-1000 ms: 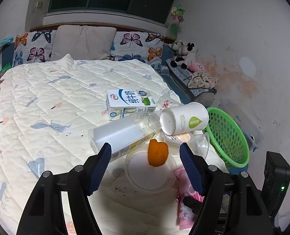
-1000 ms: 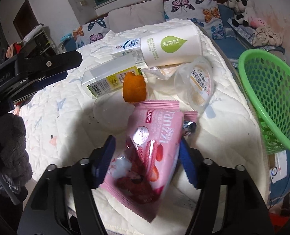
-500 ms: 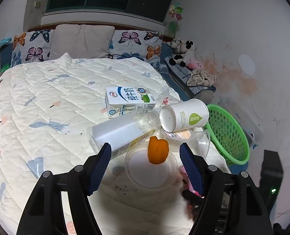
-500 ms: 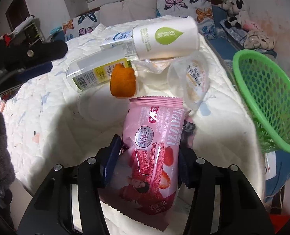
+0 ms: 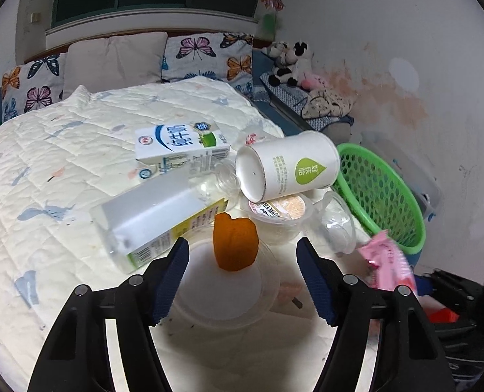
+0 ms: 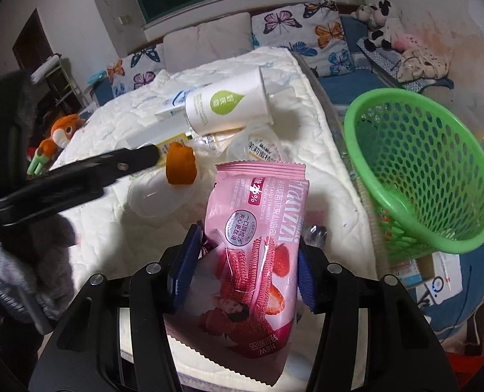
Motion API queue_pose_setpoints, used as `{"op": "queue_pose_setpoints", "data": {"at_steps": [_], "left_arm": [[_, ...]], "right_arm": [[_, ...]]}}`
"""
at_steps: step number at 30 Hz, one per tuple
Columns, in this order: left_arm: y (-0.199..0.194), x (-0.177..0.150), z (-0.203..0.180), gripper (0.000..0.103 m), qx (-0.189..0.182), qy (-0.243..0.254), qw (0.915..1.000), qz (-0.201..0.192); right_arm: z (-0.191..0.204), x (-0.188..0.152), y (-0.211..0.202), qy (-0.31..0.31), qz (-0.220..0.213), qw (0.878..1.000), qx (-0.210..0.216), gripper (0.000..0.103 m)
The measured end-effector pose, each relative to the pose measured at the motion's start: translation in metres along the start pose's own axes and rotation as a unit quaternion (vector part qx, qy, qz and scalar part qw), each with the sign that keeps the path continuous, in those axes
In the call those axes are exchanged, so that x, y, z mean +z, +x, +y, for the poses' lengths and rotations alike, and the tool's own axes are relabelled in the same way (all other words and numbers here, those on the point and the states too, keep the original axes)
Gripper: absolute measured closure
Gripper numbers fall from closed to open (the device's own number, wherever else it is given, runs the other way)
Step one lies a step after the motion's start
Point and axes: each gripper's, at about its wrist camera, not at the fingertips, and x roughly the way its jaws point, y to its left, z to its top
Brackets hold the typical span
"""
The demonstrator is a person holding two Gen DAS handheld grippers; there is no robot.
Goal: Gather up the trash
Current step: 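Drop the pink pack into the basket with the right tool while the left tool grasps the orange piece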
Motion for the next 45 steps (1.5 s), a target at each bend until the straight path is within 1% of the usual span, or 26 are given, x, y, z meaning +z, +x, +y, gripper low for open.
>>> {"op": "queue_pose_setpoints", "data": {"at_steps": [6, 12, 17, 19, 23, 28, 35, 37, 39, 45], "left_arm": [[0.023, 0.003, -0.001, 0.044, 0.007, 0.006, 0.9998, 0.017], [0.038, 0.005, 0.004, 0.05, 0.009, -0.007, 0.9995, 0.029], [0.046, 0.006, 0.005, 0.062, 0.004, -0.008, 0.9994, 0.034], [0.047, 0.006, 0.004, 0.064, 0.005, -0.007, 0.9994, 0.033], [0.047, 0.006, 0.006, 0.07, 0.0, -0.01, 0.9993, 0.035], [0.038, 0.004, 0.006, 0.073, -0.001, -0.011, 0.9996, 0.027], [0.01, 0.002, 0.004, 0.074, -0.005, -0.01, 0.9999, 0.006], [0.0, 0.003, 0.003, 0.074, -0.008, -0.008, 0.9999, -0.002], [-0.009, 0.004, 0.001, 0.074, -0.006, -0.004, 0.9999, -0.01], [-0.035, 0.011, -0.006, 0.074, -0.015, -0.001, 0.9994, -0.03]], "right_arm": [[-0.011, -0.002, -0.012, 0.005, -0.012, 1.0, 0.003, 0.049], [-0.028, 0.0, -0.02, 0.025, -0.02, 0.999, -0.004, 0.049], [-0.042, 0.001, -0.023, 0.037, -0.024, 0.999, -0.015, 0.049], [-0.047, 0.001, -0.023, 0.041, -0.024, 0.999, -0.019, 0.049], [-0.053, 0.001, -0.024, 0.046, -0.026, 0.998, -0.024, 0.049], [-0.059, 0.003, -0.025, 0.05, -0.029, 0.998, -0.029, 0.049], [-0.079, 0.013, -0.024, 0.059, -0.037, 0.997, -0.036, 0.049], [-0.087, 0.017, -0.023, 0.06, -0.038, 0.996, -0.047, 0.049], [-0.096, 0.019, -0.022, 0.063, -0.039, 0.996, -0.047, 0.049], [-0.125, 0.026, -0.013, 0.072, -0.037, 0.995, -0.066, 0.049]]}}
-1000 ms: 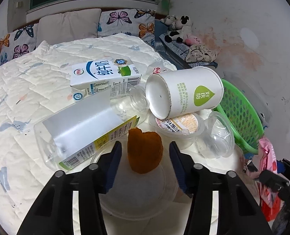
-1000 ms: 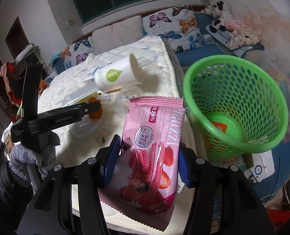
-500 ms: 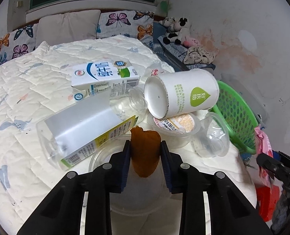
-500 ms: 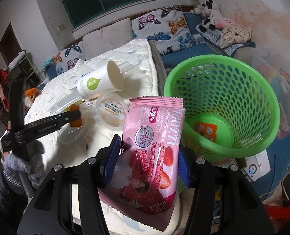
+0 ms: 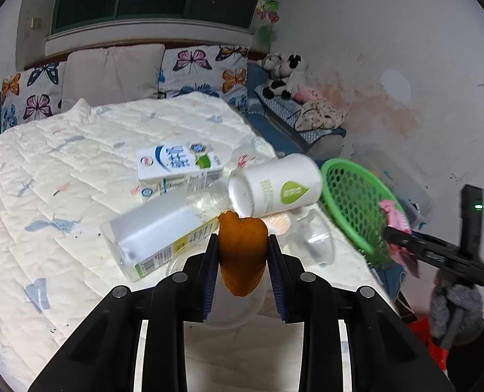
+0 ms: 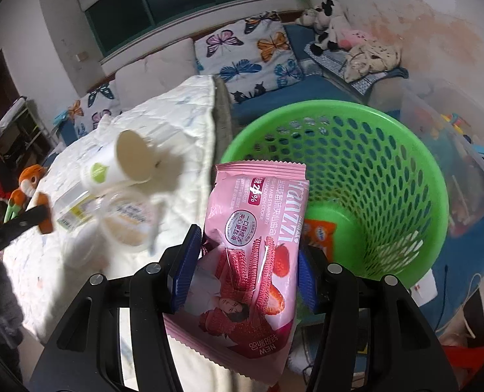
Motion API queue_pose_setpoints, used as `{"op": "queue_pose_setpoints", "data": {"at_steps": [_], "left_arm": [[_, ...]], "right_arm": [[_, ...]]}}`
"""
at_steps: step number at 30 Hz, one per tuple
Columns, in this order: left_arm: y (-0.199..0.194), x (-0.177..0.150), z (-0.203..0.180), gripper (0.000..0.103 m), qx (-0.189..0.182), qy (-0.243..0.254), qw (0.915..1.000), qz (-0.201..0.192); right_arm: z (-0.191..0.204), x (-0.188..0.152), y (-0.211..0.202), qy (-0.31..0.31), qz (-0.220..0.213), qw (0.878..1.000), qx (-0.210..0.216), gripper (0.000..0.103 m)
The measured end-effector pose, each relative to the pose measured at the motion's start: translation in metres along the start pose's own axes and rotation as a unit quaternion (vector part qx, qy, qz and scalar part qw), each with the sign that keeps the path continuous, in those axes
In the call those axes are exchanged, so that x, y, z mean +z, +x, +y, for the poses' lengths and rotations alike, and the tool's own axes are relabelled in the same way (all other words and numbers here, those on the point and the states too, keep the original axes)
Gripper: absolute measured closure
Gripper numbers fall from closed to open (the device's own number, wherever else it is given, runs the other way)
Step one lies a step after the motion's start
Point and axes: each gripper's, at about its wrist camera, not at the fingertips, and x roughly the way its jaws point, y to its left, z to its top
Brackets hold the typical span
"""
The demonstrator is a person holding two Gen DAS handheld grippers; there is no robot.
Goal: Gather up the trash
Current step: 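Drop the pink pack into the basket with the right tool while the left tool grasps the orange piece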
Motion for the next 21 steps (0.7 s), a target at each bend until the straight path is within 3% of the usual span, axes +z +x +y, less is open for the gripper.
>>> {"op": "queue_pose_setpoints", "data": {"at_steps": [10, 19, 21], "left_arm": [[0.002, 0.028, -0.052, 0.074, -0.041, 0.035, 0.9985, -0.009], [0.031, 0.055, -0.101, 0.074, -0.063, 0.074, 0.9953, 0.001], [0.036, 0.058, -0.109, 0.074, -0.067, 0.081, 0.9945, 0.003]], "right_arm": [[-0.039, 0.015, 0.024, 0.007, 0.001, 1.0, -0.028, 0.047], [-0.071, 0.028, 0.033, 0.036, 0.001, 0.999, -0.001, 0.047], [-0.076, 0.032, 0.034, 0.041, -0.002, 0.999, 0.007, 0.042]]}}
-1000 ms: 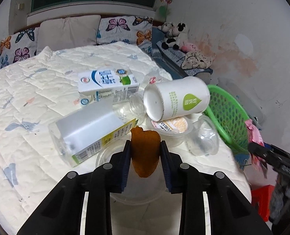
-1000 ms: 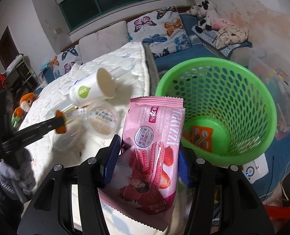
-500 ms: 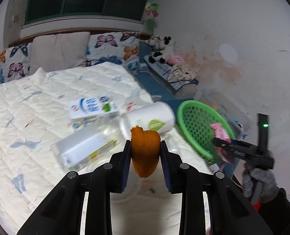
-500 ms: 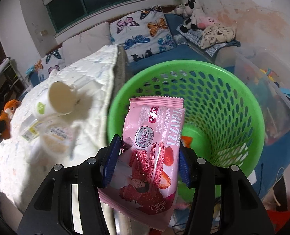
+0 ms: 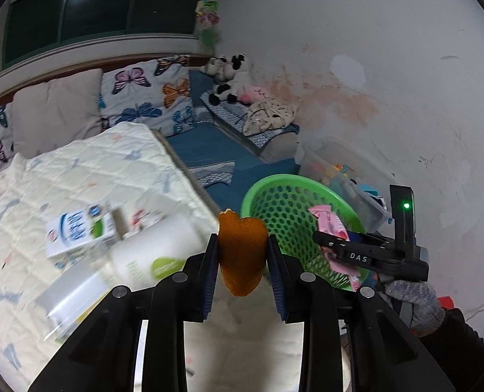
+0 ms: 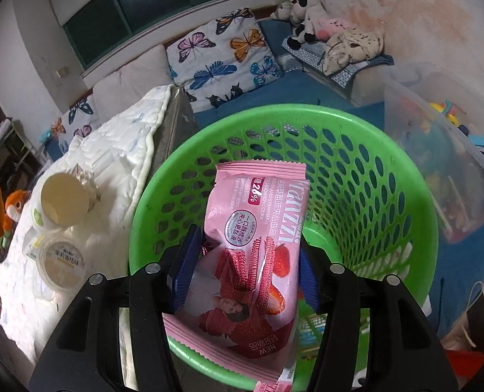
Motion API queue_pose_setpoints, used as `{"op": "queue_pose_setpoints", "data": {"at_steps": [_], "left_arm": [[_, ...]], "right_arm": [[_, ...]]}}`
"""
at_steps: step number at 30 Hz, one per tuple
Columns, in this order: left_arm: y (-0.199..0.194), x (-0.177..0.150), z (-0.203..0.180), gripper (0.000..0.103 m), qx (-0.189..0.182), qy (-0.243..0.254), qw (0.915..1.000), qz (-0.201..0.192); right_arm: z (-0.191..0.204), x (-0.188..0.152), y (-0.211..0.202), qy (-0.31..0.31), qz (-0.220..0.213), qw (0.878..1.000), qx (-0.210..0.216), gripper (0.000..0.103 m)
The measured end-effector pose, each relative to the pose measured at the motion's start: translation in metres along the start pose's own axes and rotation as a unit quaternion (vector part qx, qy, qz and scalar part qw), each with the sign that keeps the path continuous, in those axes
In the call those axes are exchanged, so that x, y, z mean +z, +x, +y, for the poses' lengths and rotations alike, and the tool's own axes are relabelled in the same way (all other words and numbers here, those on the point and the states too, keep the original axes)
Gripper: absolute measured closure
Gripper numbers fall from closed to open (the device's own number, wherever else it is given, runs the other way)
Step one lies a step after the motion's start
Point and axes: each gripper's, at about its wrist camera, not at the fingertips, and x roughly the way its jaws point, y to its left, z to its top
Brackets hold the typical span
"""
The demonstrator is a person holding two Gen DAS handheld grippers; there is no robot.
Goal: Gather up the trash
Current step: 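Drop the pink pack into the basket with the right tool while the left tool grasps the orange piece, then lower the orange piece into the green basket and open the left tool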
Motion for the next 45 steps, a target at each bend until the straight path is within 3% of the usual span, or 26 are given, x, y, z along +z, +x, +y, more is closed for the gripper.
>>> {"op": "queue_pose_setpoints", "data": {"at_steps": [10, 27, 30, 32, 37, 45], "left_arm": [[0.042, 0.022, -0.03, 0.074, -0.011, 0.023, 0.9995, 0.019], [0.123, 0.019, -0.074, 0.074, -0.03, 0.047, 0.9944, 0.09], [0.137, 0.015, -0.081, 0.069, -0.032, 0.05, 0.993, 0.102], [0.142, 0.013, -0.084, 0.057, -0.03, 0.053, 0.9927, 0.104], [0.142, 0.013, -0.087, 0.039, -0.03, 0.058, 0.9934, 0.094], [0.108, 0.011, -0.074, 0.039, 0.0, 0.063, 0.9962, 0.06]], "right_arm": [[-0.014, 0.015, -0.008, 0.007, -0.016, 1.0, 0.009, 0.027], [-0.047, -0.013, -0.057, 0.056, -0.049, 0.997, -0.005, 0.027], [-0.046, -0.022, -0.061, 0.06, -0.049, 0.997, -0.007, 0.027], [-0.046, -0.028, -0.063, 0.063, -0.048, 0.997, -0.008, 0.027], [-0.046, -0.037, -0.064, 0.069, -0.043, 0.997, -0.005, 0.027], [-0.032, -0.046, -0.068, 0.069, -0.041, 0.997, 0.006, 0.027]]}}
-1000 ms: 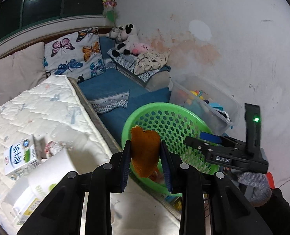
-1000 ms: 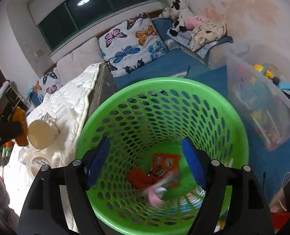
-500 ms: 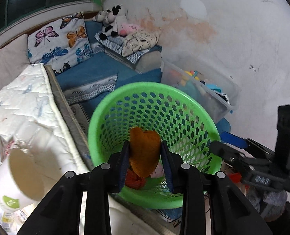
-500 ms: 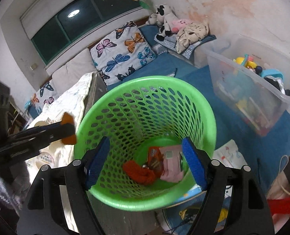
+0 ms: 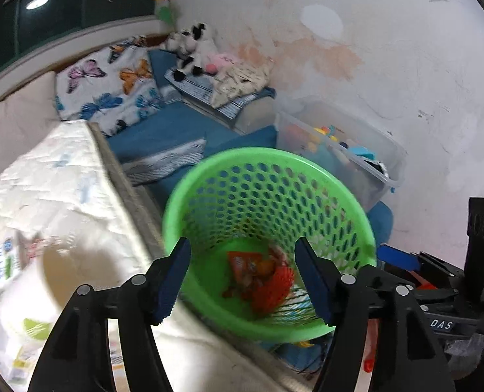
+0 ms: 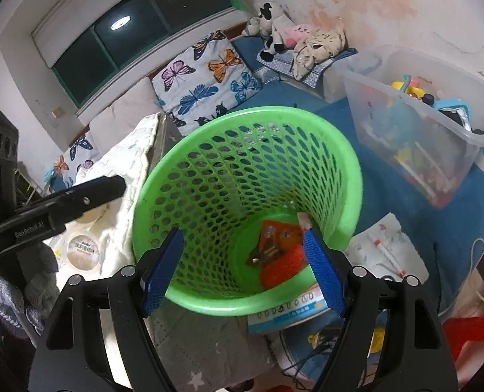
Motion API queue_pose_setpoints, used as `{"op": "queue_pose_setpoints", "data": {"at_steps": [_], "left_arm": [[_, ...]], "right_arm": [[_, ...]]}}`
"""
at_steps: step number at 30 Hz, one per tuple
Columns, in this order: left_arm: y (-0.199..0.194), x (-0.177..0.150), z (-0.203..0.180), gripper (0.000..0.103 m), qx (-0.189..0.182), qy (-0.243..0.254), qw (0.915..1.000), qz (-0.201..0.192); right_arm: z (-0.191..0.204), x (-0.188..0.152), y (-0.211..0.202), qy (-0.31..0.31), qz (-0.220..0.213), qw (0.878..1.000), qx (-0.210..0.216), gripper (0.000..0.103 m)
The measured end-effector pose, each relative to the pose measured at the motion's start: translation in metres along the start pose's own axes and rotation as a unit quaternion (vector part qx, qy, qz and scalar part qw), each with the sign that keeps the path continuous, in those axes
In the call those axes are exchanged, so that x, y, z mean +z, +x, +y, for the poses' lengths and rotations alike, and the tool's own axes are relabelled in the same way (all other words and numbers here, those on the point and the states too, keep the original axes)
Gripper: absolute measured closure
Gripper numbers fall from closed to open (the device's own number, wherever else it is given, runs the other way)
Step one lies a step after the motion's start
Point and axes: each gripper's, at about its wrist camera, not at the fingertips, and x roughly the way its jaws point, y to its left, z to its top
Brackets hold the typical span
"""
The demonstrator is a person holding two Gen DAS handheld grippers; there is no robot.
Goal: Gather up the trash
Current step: 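Lower the orange piece into the green basket and open the left tool, then grasp the white paper cup on the bed with the left tool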
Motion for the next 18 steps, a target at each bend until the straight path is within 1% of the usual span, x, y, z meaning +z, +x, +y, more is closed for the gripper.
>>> {"op": "queue_pose_setpoints", "data": {"at_steps": [3, 5, 6, 9, 10, 11, 13, 14, 16, 18], "left_arm": [[-0.019, -0.005, 0.013, 0.037, 0.028, -0.01, 0.9994, -0.015], [-0.033, -0.008, 0.024, 0.031, 0.056, -0.02, 0.9979, -0.026], [-0.041, -0.01, 0.031, 0.03, 0.073, -0.03, 0.9963, -0.033], [-0.056, -0.016, 0.045, 0.025, 0.1, -0.049, 0.9926, -0.048], [-0.062, -0.018, 0.051, 0.019, 0.121, -0.057, 0.9895, -0.055], [-0.067, -0.019, 0.056, 0.016, 0.141, -0.063, 0.986, -0.062], [-0.074, -0.023, 0.066, 0.014, 0.163, -0.074, 0.9811, -0.072], [-0.075, -0.024, 0.071, 0.011, 0.171, -0.08, 0.9794, -0.072], [-0.076, -0.025, 0.081, 0.011, 0.182, -0.097, 0.9759, -0.071], [-0.074, -0.028, 0.091, 0.011, 0.184, -0.114, 0.9741, -0.067]], "right_arm": [[0.008, -0.003, -0.001, -0.005, 0.0, 1.0, 0.006, 0.027], [0.014, -0.005, -0.001, -0.007, 0.001, 1.0, 0.011, 0.027], [0.017, -0.006, -0.001, -0.009, 0.001, 1.0, 0.013, 0.027], [0.027, -0.008, 0.001, -0.015, 0.003, 1.0, 0.021, 0.027], [0.031, -0.009, 0.002, -0.017, 0.004, 1.0, 0.024, 0.027], [0.032, -0.008, 0.002, -0.02, 0.005, 0.999, 0.026, 0.027], [0.04, -0.009, 0.003, -0.028, 0.008, 0.999, 0.031, 0.027], [0.042, -0.009, 0.003, -0.031, 0.009, 0.999, 0.032, 0.027], [0.048, -0.009, 0.005, -0.038, 0.011, 0.998, 0.038, 0.027], [0.053, -0.011, 0.006, -0.044, 0.014, 0.998, 0.044, 0.027]]}}
